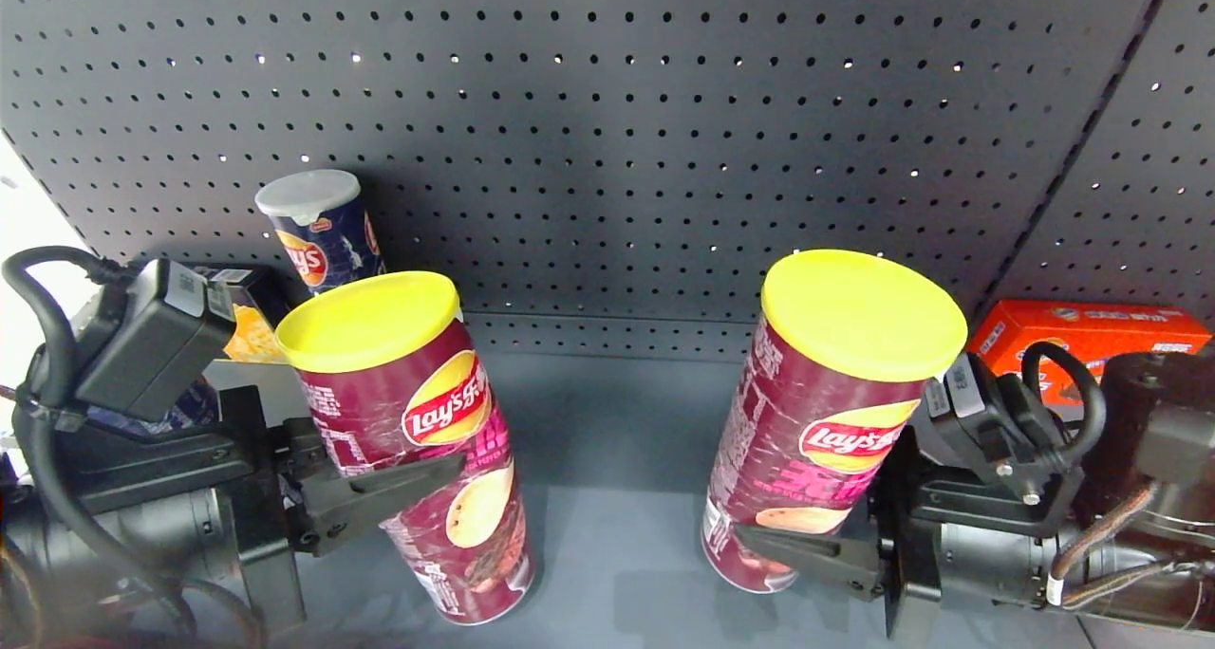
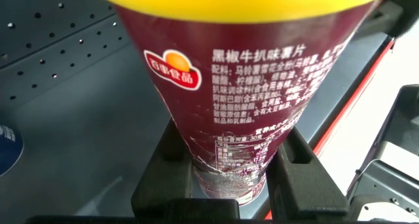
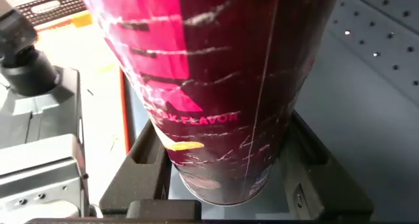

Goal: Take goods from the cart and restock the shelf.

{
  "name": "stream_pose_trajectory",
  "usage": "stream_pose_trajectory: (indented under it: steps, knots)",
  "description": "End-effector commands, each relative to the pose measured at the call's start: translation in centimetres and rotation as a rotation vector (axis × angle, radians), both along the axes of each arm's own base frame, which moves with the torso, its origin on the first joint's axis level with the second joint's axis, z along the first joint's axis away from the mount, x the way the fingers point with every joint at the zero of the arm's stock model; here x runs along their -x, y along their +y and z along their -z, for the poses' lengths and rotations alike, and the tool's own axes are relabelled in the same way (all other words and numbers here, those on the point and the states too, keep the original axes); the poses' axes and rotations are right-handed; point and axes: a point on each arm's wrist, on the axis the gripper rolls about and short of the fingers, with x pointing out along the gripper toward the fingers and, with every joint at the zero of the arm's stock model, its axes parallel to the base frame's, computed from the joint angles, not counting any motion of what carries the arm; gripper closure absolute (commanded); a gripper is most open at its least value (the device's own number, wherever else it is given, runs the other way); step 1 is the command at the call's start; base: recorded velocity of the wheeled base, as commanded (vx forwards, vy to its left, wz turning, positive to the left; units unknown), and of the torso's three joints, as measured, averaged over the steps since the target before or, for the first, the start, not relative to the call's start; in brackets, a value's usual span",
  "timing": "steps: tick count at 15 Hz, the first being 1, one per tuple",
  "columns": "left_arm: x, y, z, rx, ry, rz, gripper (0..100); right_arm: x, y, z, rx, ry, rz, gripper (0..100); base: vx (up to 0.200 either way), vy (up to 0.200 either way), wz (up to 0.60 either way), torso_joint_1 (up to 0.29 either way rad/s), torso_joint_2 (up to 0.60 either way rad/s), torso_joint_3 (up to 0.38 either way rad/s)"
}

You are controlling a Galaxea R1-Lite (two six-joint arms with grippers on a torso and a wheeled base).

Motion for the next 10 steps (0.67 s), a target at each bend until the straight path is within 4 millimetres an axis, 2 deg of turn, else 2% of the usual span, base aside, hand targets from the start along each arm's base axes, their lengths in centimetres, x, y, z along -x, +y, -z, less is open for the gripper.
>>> stream_pose_trajectory:
  steps: [1,5,10]
  knots:
    - [0.0,0.0,0.0,-0.001,0.003,-0.001,100,0.4,0.3,1.4,0.024,0.031,-0.019,100,0.000,0.000,0.00,0.000,0.00,0.000]
    - [0.0,0.0,0.1,-0.003,0.003,-0.012,100,0.0,1.3,3.1,0.029,0.037,-0.042,100,0.000,0.000,0.00,0.000,0.00,0.000]
    - [0.0,0.0,0.2,-0.005,0.006,-0.013,100,-0.6,2.0,4.1,0.030,0.038,-0.046,100,0.000,0.000,0.00,0.000,0.00,0.000]
